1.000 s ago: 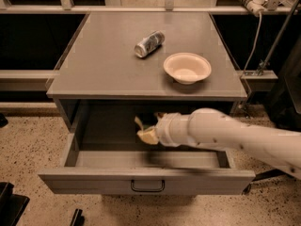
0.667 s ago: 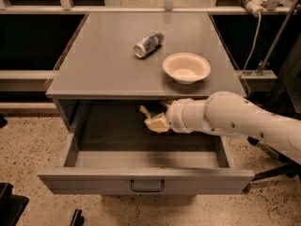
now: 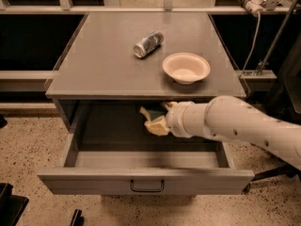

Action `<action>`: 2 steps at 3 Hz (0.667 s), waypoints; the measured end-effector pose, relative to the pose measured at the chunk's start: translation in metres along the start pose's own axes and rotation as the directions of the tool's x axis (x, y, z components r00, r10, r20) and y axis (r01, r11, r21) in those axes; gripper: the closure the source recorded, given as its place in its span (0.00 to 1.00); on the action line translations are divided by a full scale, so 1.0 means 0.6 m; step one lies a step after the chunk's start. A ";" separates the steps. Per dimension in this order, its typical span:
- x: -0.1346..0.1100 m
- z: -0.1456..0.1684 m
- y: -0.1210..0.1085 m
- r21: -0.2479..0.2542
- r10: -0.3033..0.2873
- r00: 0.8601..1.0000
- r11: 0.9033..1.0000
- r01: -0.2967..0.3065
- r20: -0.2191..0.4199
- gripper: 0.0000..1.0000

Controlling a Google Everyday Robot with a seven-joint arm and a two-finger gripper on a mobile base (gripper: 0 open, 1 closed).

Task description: Pick sponge from top drawer and place on counter

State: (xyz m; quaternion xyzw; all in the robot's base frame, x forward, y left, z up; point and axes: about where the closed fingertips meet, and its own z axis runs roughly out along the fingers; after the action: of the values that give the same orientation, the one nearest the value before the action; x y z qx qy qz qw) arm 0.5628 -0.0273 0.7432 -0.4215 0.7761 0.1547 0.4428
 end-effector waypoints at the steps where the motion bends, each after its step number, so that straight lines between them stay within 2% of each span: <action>1: -0.008 -0.054 0.044 0.073 -0.031 1.000 0.997 0.031 0.001 1.00; 2: -0.016 -0.097 0.083 0.125 -0.075 0.997 0.989 0.074 -0.003 1.00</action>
Offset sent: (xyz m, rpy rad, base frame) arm -0.1134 -0.0041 0.0484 -0.1115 -0.1710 -0.0875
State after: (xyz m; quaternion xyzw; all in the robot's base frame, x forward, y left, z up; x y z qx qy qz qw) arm 0.4933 -0.0283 0.7772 -0.4215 0.7677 0.0894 0.4743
